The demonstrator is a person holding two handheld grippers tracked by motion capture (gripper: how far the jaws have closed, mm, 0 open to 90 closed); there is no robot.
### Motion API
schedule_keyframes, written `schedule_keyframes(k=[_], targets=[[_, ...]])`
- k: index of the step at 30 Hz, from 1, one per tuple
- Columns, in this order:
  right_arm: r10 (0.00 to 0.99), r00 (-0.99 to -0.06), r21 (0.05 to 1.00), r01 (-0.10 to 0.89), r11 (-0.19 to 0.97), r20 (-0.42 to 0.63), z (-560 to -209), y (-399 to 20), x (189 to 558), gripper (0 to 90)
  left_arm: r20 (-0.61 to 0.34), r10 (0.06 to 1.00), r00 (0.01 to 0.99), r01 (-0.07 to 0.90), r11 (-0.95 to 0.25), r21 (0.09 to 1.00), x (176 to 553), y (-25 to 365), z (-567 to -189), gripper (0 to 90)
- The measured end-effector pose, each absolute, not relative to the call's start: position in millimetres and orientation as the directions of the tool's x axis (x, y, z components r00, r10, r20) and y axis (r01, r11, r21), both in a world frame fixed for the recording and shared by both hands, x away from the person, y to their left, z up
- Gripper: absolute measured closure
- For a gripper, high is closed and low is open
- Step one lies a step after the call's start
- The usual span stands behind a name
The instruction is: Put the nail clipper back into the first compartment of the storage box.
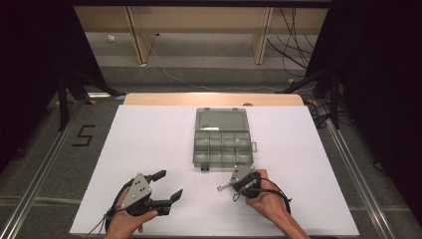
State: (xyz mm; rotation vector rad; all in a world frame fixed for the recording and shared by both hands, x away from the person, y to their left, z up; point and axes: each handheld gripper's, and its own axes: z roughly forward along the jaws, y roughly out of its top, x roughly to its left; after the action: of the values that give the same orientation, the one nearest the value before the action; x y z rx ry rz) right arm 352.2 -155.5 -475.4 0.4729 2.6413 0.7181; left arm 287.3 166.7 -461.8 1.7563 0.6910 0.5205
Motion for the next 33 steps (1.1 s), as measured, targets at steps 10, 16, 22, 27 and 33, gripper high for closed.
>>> schedule_keyframes(k=[10,16,22,27,33], targets=[[0.405,-0.875,0.587,0.185,0.788,-0.267,-458.7,-154.6,346.1,80.8,0.025,0.678,0.734,0.177,-0.226,0.958,286.1,165.7,-461.5,19.7],[0.371,-0.896,0.593,0.164,0.788,-0.244,-458.7,-149.8,344.8,58.1,0.024,0.680,0.733,0.177,-0.225,0.958,285.9,165.5,-461.3,19.7],[0.362,-0.917,0.599,0.196,0.776,-0.168,-457.3,-144.4,342.9,34.9,0.022,0.679,0.734,0.175,-0.219,0.960,286.1,166.7,-460.9,19.7],[0.332,-0.926,0.612,0.159,0.775,-0.179,-454.2,-139.4,344.1,26.6,0.023,0.679,0.734,0.174,-0.221,0.960,286.3,166.7,-460.6,19.7],[0.270,-0.945,0.585,0.116,0.803,-0.183,-448.7,-129.0,347.6,17.4,0.026,0.683,0.730,0.178,-0.227,0.958,286.2,166.9,-460.7,19.7]])
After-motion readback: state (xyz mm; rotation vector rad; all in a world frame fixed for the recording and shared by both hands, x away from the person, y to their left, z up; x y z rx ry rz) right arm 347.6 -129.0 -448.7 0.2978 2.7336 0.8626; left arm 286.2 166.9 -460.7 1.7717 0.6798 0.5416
